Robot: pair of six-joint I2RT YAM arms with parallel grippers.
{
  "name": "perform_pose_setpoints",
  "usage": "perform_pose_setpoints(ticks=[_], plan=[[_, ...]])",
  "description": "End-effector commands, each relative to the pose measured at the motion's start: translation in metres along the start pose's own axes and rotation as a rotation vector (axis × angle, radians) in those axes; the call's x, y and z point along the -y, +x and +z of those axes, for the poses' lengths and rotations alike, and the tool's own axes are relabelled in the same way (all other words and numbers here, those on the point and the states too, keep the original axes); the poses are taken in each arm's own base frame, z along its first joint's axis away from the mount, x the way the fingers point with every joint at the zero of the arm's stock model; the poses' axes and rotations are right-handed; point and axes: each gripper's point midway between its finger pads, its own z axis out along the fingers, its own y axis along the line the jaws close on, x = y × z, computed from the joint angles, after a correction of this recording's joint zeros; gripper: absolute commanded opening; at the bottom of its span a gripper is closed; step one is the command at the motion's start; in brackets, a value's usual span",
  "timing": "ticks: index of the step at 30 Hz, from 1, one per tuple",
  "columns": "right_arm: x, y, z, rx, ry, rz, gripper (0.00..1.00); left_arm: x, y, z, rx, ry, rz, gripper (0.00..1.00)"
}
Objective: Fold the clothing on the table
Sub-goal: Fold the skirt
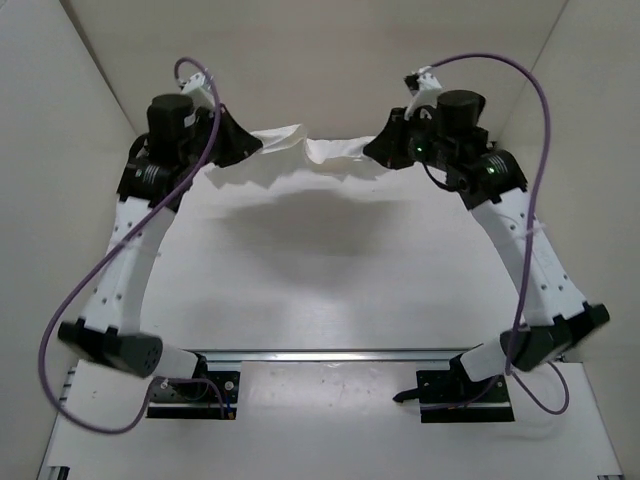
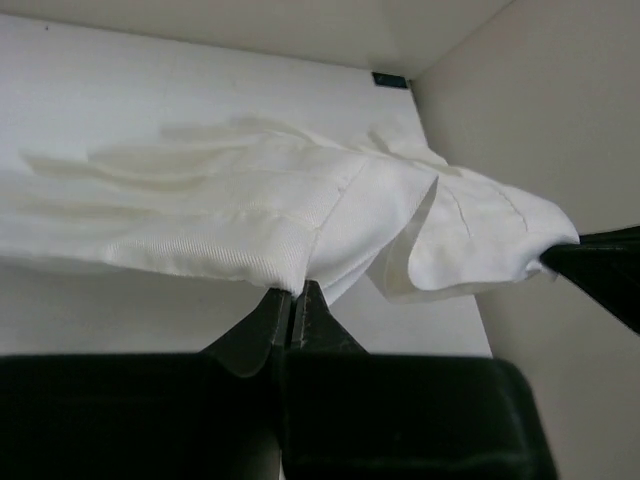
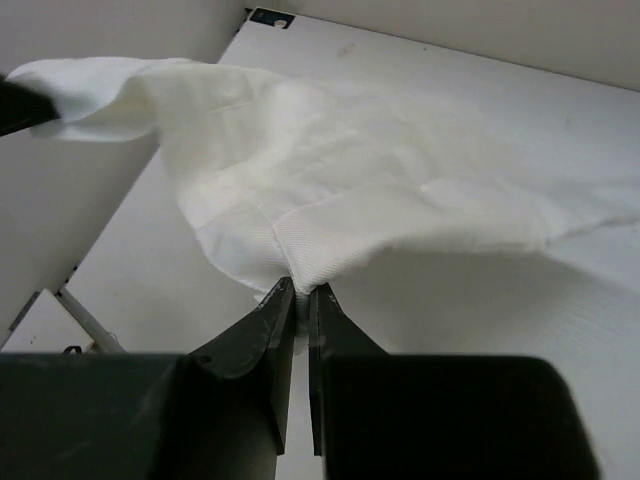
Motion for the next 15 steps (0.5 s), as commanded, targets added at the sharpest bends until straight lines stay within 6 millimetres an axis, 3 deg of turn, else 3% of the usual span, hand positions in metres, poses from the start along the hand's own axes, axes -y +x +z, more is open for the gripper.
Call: perform_pose_setpoints(ticks=[1, 2, 3, 4, 5, 6, 8, 9, 10, 12, 13, 15], plan=[[0.028, 0.008, -0.008, 0.038, 0.021, 0.027, 0.0, -0.005, 0.016, -0.023, 0.051, 0.025, 0.018, 0.0], [0.031, 0.017, -0.008, 0.021, 0.017, 0.049, 0.0, -0.023, 0.047, -0.014, -0.012, -0.002, -0.012, 0.0], [0.044, 0.04, 0.003, -0.029, 0.035, 0.07, 0.0, -0.043, 0.078, 0.0, -0.073, -0.033, -0.033, 0.0], [0.058, 0.067, 0.01, -0.079, 0.059, 0.101, 0.0, -0.052, 0.09, 0.005, -0.082, -0.038, -0.045, 0.0], [0.073, 0.095, 0.021, -0.127, 0.081, 0.127, 0.0, -0.073, 0.125, 0.017, -0.143, -0.073, -0.068, 0.0], [0.077, 0.107, 0.021, -0.142, 0.09, 0.165, 0.0, -0.092, 0.166, 0.023, -0.222, -0.107, -0.096, 0.0], [0.096, 0.176, 0.03, -0.257, 0.114, 0.255, 0.0, -0.126, 0.234, 0.031, -0.33, -0.163, -0.141, 0.0], [0.101, 0.21, 0.03, -0.318, 0.14, 0.297, 0.0, -0.133, 0.255, 0.032, -0.376, -0.177, -0.164, 0.0], [0.105, 0.226, 0.029, -0.34, 0.172, 0.31, 0.0, -0.147, 0.284, 0.029, -0.428, -0.208, -0.186, 0.0], [0.108, 0.284, 0.018, -0.437, 0.231, 0.359, 0.0, -0.167, 0.322, 0.02, -0.499, -0.273, -0.201, 0.0], [0.106, 0.291, 0.013, -0.437, 0.252, 0.355, 0.0, -0.17, 0.338, 0.013, -0.535, -0.278, -0.196, 0.0], [0.102, 0.329, -0.002, -0.511, 0.278, 0.366, 0.0, -0.18, 0.36, -0.002, -0.583, -0.328, -0.173, 0.0]])
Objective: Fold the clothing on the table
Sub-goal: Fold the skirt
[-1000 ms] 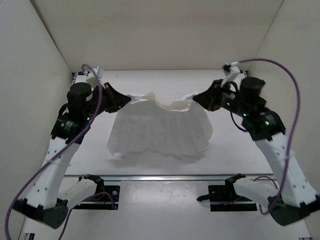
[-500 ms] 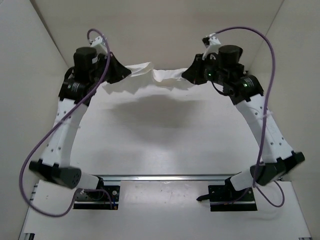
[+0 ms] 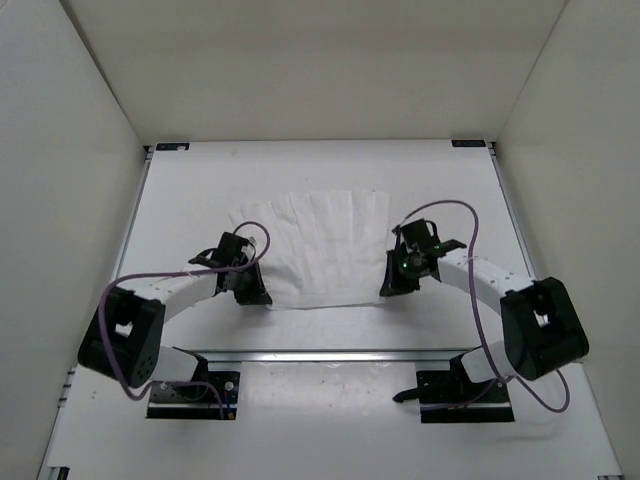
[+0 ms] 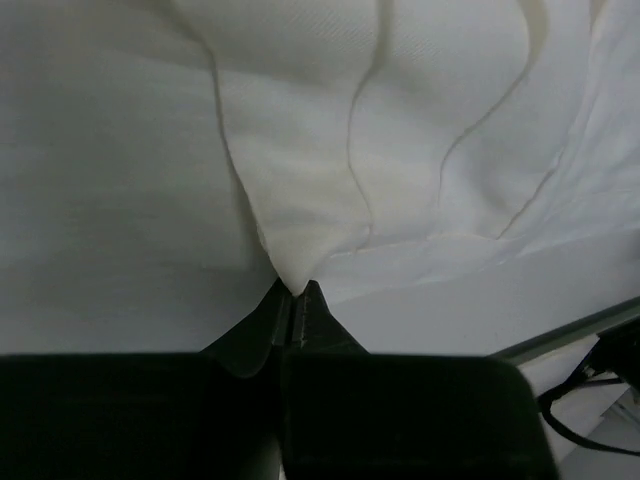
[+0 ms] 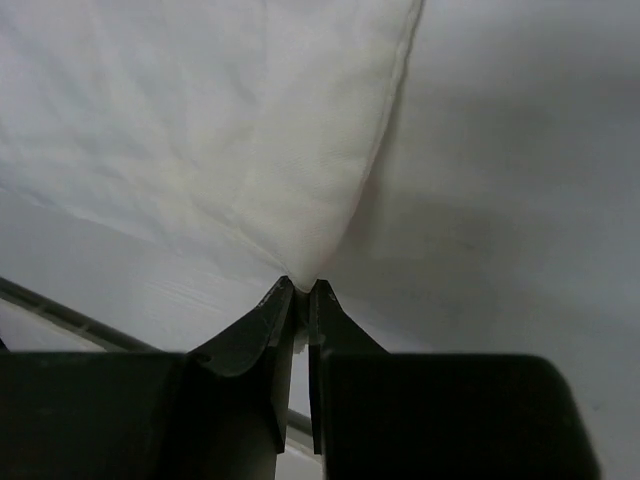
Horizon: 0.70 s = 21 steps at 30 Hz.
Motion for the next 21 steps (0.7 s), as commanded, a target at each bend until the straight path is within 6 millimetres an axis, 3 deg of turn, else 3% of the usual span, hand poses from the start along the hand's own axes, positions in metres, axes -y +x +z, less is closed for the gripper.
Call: perform_pose_setpoints(ticks=[1, 4, 9, 21], plan=[[-0.005, 0.001, -0.013, 0.112, 0.015, 0.01, 0.0, 0.008, -0.009, -0.011, 0.125, 0.003, 0.088, 0.0], [0.003, 0.038, -0.013, 0.04, 0.05, -0.004, 0.0, 0.0, 0.012, -0.02, 0.102, -0.013, 0.101, 0.0], [0.002, 0.075, -0.022, 0.017, 0.034, -0.007, 0.0, -0.007, 0.034, -0.041, 0.106, -0.006, 0.118, 0.0], [-0.025, 0.09, -0.096, 0.114, -0.064, -0.018, 0.0, 0.02, 0.062, -0.105, 0.162, 0.157, 0.076, 0.0]])
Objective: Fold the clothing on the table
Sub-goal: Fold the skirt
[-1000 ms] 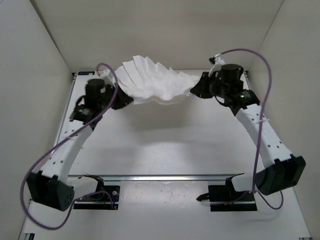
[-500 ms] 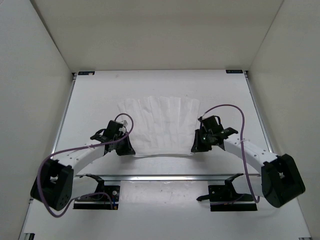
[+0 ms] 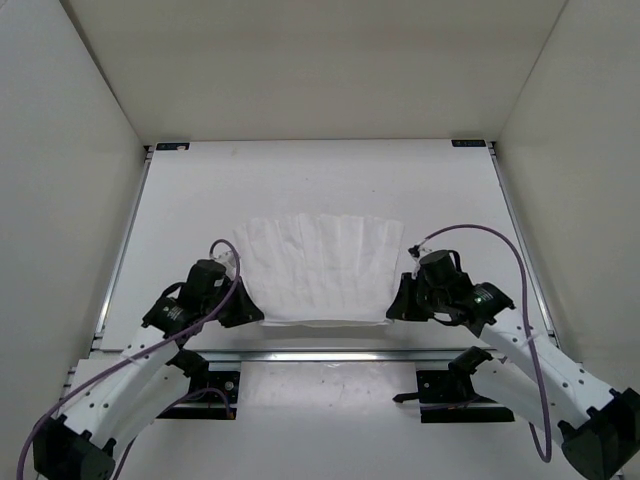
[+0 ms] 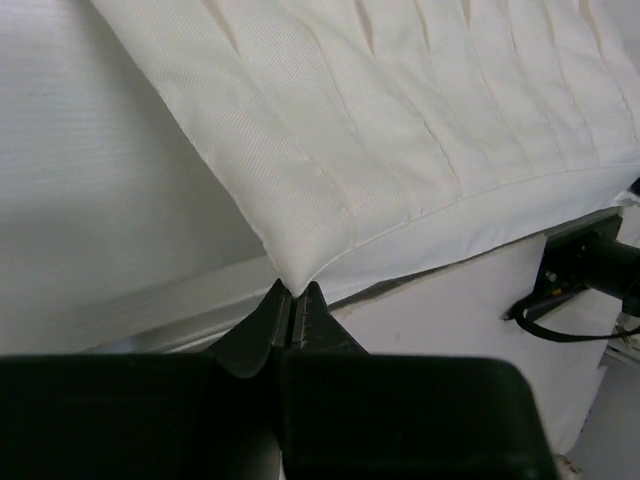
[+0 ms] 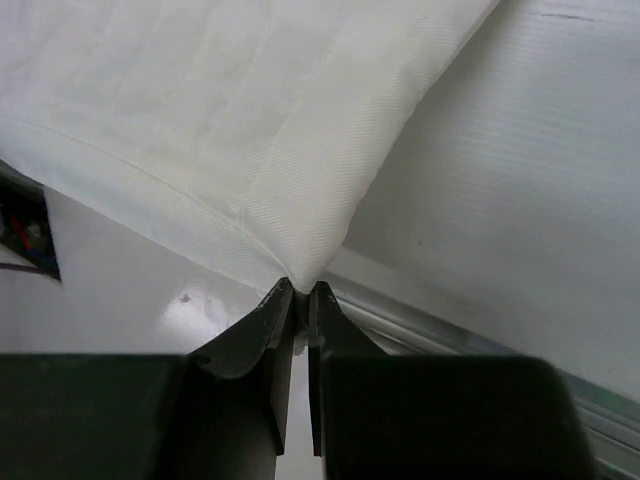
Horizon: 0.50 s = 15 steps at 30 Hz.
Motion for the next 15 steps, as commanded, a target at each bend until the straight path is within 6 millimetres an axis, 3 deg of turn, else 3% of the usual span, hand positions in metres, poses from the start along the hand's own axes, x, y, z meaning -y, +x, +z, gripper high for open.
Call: perform_pose_setpoints(ticks=[1, 6, 9, 10, 13, 15], plan=[[-0.002, 0.003, -0.031, 0.026, 0.007, 0.028, 0.0, 0.009, 0.005, -0.022, -0.008, 0.024, -0.046, 0.0], [-0.016, 0.005, -0.071, 0.051, -0.087, 0.041, 0.0, 0.021, 0.004, -0.047, 0.003, 0.066, -0.057, 0.0], [-0.026, -0.008, -0.103, 0.117, -0.115, 0.033, 0.01, 0.032, -0.015, -0.064, 0.067, 0.089, -0.061, 0.0], [-0.022, -0.01, -0.107, 0.128, -0.095, 0.033, 0.0, 0.035, -0.021, -0.067, 0.083, 0.097, -0.061, 0.0], [-0.01, -0.021, -0.097, 0.125, -0.094, 0.041, 0.0, 0.044, -0.036, -0.056, 0.091, 0.139, -0.054, 0.0], [-0.007, -0.023, -0.09, 0.12, -0.126, 0.054, 0.0, 0.041, -0.038, -0.039, 0.069, 0.146, -0.087, 0.0]])
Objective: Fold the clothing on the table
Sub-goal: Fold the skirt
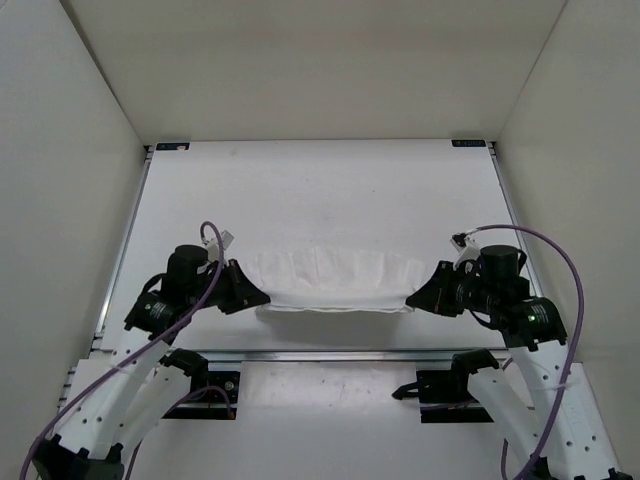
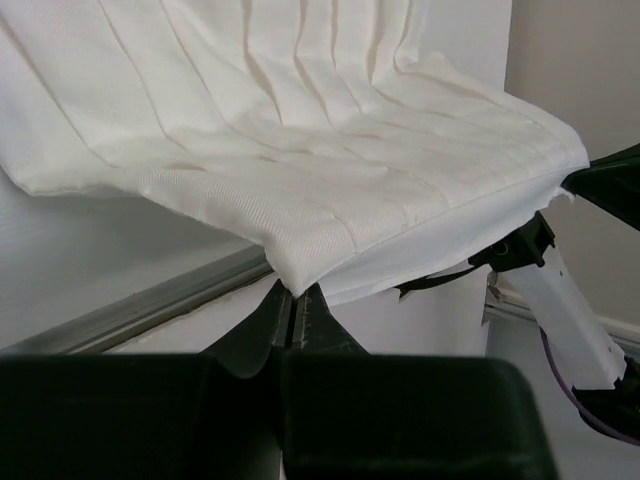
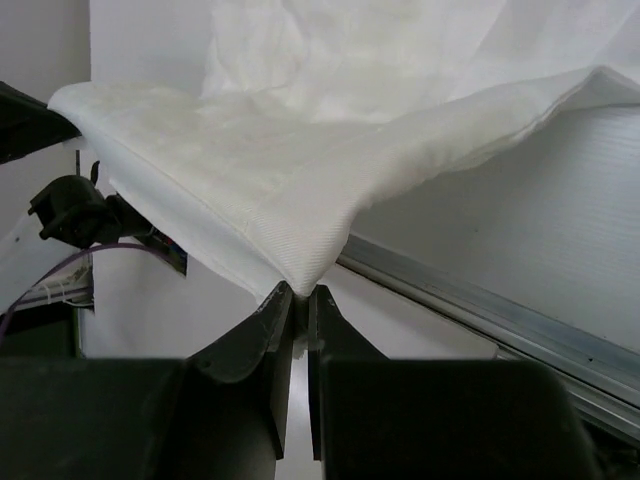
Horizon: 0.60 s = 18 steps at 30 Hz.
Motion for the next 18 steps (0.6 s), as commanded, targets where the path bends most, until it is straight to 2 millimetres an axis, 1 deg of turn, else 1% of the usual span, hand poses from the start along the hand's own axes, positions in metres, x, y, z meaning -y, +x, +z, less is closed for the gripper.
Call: perform_pose_setpoints(ticks=[1, 2, 3, 6, 7, 8, 9, 11, 12, 15, 16, 17, 18], plan=[[0.029, 0.007, 0.011, -0.052, 0.07, 0.023, 0.0, -0.027, -0.011, 0.023, 0.015, -0.089, -0.035, 0.0], [0.033, 0.008, 0.016, -0.061, 0.083, 0.027, 0.0, -0.024, -0.016, 0.026, 0.03, -0.075, -0.03, 0.0], [0.039, 0.006, 0.019, -0.058, 0.112, 0.031, 0.0, -0.027, -0.017, 0.03, 0.023, -0.085, -0.041, 0.0], [0.045, 0.007, 0.033, -0.094, 0.149, 0.053, 0.0, -0.031, -0.027, 0.04, 0.021, -0.1, -0.045, 0.0], [0.044, 0.004, 0.035, -0.09, 0.137, 0.034, 0.0, -0.033, -0.03, 0.043, 0.021, -0.097, -0.047, 0.0], [0.049, 0.001, 0.041, -0.096, 0.144, 0.048, 0.0, -0.032, -0.038, 0.042, 0.038, -0.103, -0.043, 0.0], [0.049, -0.002, 0.044, -0.103, 0.141, 0.052, 0.0, -0.037, -0.044, 0.046, 0.039, -0.115, -0.049, 0.0], [0.053, -0.016, 0.05, -0.071, 0.142, 0.062, 0.01, -0.039, -0.056, 0.049, 0.056, -0.119, -0.04, 0.01], [0.056, -0.022, 0.053, -0.064, 0.141, 0.066, 0.0, -0.045, -0.059, 0.053, 0.046, -0.138, -0.051, 0.01], [0.065, -0.031, 0.064, -0.07, 0.153, 0.069, 0.0, -0.05, -0.071, 0.066, 0.037, -0.145, -0.045, 0.01], [0.065, -0.038, 0.066, -0.056, 0.156, 0.053, 0.0, -0.051, -0.079, 0.069, 0.037, -0.144, -0.05, 0.01], [0.066, -0.048, 0.071, -0.035, 0.161, 0.036, 0.0, -0.048, -0.086, 0.074, 0.037, -0.136, -0.043, 0.0], [0.067, -0.063, 0.075, -0.004, 0.159, 0.009, 0.0, -0.043, -0.099, 0.075, 0.061, -0.123, -0.027, 0.0]])
